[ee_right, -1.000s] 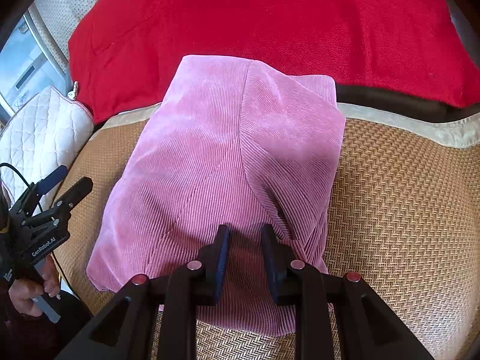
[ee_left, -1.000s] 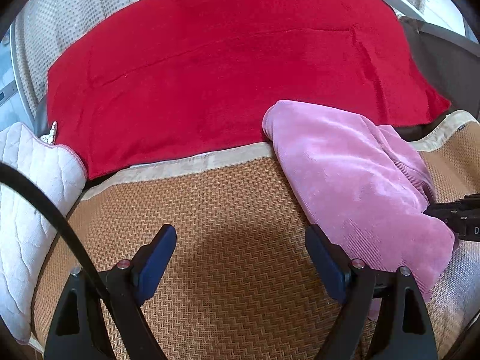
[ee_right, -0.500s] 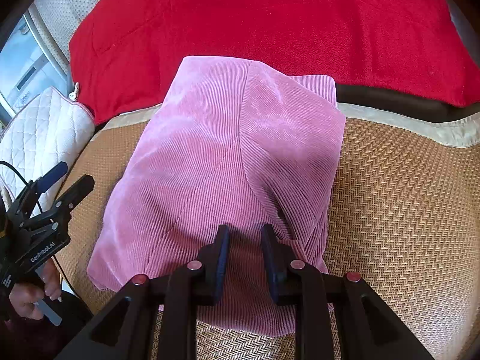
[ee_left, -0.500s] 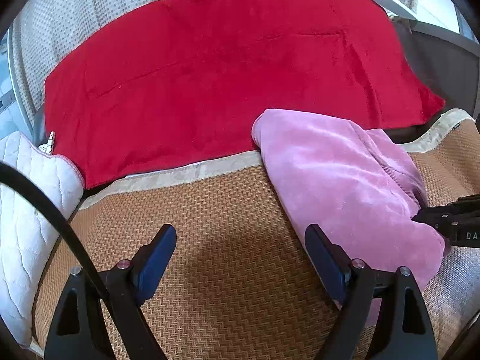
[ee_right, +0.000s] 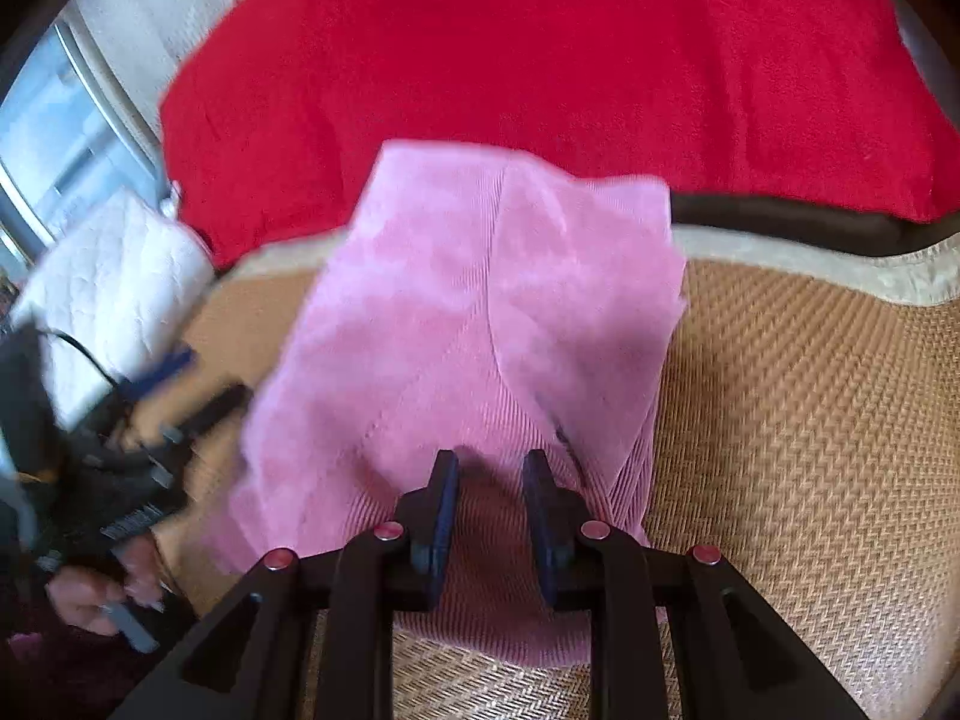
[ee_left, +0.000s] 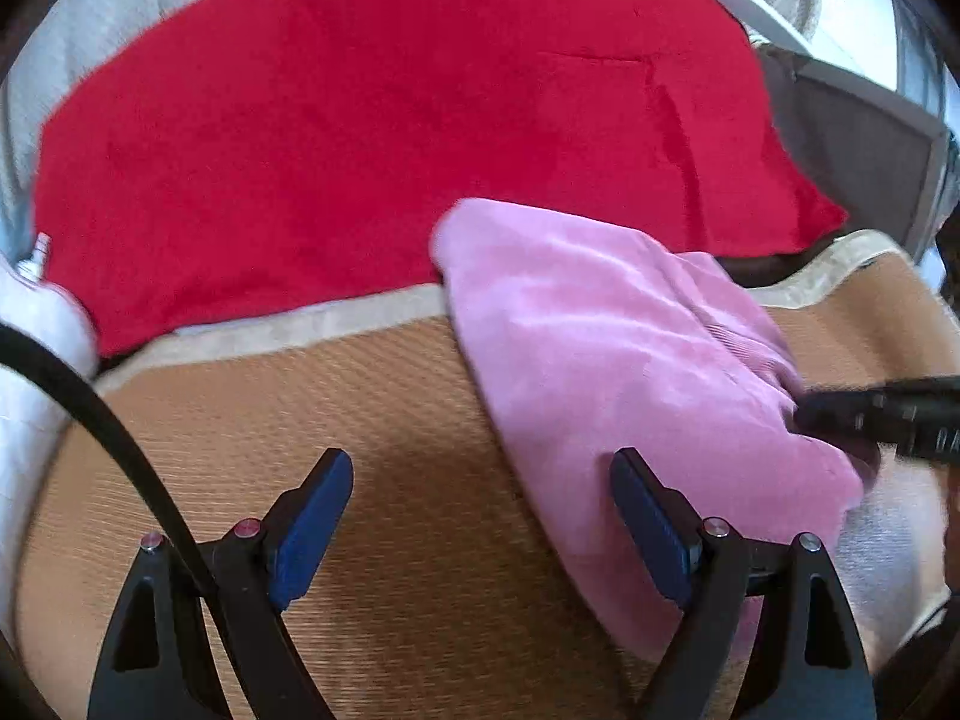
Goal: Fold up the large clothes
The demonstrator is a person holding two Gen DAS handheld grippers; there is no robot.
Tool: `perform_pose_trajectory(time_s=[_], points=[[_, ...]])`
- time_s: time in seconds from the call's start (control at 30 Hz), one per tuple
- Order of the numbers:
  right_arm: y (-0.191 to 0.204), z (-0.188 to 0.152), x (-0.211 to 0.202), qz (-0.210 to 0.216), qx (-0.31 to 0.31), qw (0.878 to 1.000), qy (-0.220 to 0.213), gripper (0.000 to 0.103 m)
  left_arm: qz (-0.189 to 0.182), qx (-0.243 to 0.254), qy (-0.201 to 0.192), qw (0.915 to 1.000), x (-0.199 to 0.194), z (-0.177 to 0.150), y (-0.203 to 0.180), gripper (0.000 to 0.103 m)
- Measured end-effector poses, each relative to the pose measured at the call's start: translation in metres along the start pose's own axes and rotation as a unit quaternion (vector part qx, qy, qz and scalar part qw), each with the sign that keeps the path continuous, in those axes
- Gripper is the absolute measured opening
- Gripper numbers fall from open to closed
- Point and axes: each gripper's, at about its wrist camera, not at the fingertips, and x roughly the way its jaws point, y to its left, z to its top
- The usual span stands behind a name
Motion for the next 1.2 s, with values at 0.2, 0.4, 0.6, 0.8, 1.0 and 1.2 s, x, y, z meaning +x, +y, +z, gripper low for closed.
perform_pose_trajectory(time_s=[0.2, 0.4, 0.6, 0.8, 1.0, 1.2], points=[[-0.017, 0.0, 0.012, 0.004, 0.032, 0.999, 0.016, 0.026, -0.026, 0.026, -0.001, 0.9993, 0.006, -0.002, -0.014, 0.088], [-0.031, 0.007, -0.003, 0.043, 0.065, 0.997, -0.014, 0.029, -0.056, 0.01, -0.01, 0.9983, 0.002, 0.008, 0.004, 0.088], [-0.06, 0.015, -0.025, 0.087, 0.129, 0.985, -0.077, 0.092, -0.119, -0.014, -0.021, 0.9926, -0.004, 0.014, 0.015, 0.088], [-0.07, 0.017, -0.019, 0.068, 0.143, 0.984, -0.078, 0.089, -0.097, 0.004, -0.025, 0.9949, -0.005, 0.01, 0.001, 0.088], [-0.032, 0.011, -0.014, 0.015, 0.047, 0.997, -0.061, 0.037, -0.028, 0.062, -0.025, 0.9974, 0.003, 0.001, -0.017, 0.089], [-0.019, 0.004, 0.019, -0.02, 0.023, 0.999, 0.014, 0.037, 0.004, 0.098, -0.042, 0.9943, -0.002, -0.006, -0.024, 0.089]])
